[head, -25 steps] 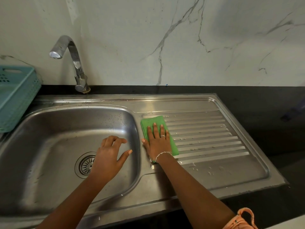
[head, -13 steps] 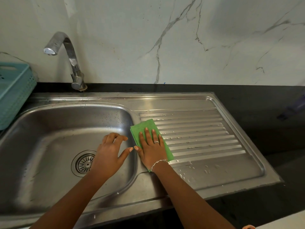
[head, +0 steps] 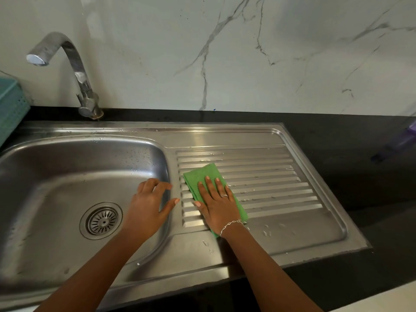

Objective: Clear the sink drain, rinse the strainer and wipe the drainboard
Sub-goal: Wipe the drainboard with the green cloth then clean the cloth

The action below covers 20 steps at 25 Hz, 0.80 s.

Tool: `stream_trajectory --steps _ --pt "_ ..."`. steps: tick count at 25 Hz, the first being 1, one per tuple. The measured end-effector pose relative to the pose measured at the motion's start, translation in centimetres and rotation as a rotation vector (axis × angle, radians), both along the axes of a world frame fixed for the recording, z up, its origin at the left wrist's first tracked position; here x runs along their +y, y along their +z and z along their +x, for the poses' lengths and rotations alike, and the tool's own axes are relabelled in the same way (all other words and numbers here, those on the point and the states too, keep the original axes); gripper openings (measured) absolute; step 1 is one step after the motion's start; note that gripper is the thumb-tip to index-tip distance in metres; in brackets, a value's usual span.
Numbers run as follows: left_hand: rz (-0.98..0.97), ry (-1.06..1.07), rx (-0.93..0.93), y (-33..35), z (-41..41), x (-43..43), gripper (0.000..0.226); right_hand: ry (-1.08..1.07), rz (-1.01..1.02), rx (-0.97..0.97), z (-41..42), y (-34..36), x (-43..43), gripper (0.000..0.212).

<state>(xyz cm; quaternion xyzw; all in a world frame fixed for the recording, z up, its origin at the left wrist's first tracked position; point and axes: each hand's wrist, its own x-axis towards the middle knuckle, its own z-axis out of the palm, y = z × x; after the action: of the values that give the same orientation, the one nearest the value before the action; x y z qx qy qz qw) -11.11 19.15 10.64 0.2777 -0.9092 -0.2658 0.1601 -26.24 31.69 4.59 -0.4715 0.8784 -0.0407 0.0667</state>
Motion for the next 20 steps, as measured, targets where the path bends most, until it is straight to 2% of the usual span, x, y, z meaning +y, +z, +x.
stream_trajectory --steps 9,20 --pt "0.012 -0.016 0.008 -0.2 -1.9 1.9 0.035 -0.149 0.011 0.007 -6.6 0.1 5.9 0.054" --pt "0.002 -0.018 -0.039 -0.5 -3.4 2.8 0.037 -0.235 0.038 0.033 -15.3 0.2 12.9 0.051"
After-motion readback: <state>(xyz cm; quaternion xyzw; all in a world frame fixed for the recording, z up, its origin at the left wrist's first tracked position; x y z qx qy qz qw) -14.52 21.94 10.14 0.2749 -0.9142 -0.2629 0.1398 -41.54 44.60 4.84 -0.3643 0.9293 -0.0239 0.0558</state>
